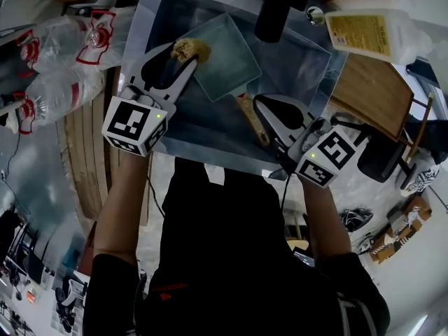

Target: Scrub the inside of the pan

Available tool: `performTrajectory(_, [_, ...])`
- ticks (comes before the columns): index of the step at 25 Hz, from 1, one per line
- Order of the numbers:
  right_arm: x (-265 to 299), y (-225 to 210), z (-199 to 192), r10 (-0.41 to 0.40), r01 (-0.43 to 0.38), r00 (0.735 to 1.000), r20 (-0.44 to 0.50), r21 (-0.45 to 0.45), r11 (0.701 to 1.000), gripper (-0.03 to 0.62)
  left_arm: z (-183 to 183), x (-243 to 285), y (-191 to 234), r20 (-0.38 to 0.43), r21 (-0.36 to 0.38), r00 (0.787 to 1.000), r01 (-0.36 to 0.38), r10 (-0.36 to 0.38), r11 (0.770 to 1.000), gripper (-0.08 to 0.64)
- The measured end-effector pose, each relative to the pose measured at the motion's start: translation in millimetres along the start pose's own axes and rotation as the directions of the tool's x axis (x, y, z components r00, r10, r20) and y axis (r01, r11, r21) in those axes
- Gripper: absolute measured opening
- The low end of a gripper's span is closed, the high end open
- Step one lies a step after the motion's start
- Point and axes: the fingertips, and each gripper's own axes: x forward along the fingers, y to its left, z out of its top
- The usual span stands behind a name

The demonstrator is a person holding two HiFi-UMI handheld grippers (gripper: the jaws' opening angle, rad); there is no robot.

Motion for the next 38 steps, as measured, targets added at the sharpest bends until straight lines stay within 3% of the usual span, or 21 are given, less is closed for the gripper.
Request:
performTrajectory(13, [4,-23,-25,-0.003,0.004,1.0,-0.028,0.052,0.999,0.001,-48,35,11,-0.115,0.015,0.992,-0.058,0.06,0.998,0.178])
performTrajectory(27, [-2,-28,-42,0.016,-0.014,1.0,-0.024,0.088,0.996,0.001,-84,54,23,-0.22,0.067,0.965,-0.133,0.145,0.989,0.178])
performTrajectory(38, [-8,-37,-47,0.007,-0.005,1.0,-0.013,0.107,0.994,0.0,-89,72,18,-0.232,0.07,0.965,-0.108,0.121,0.992,0.178])
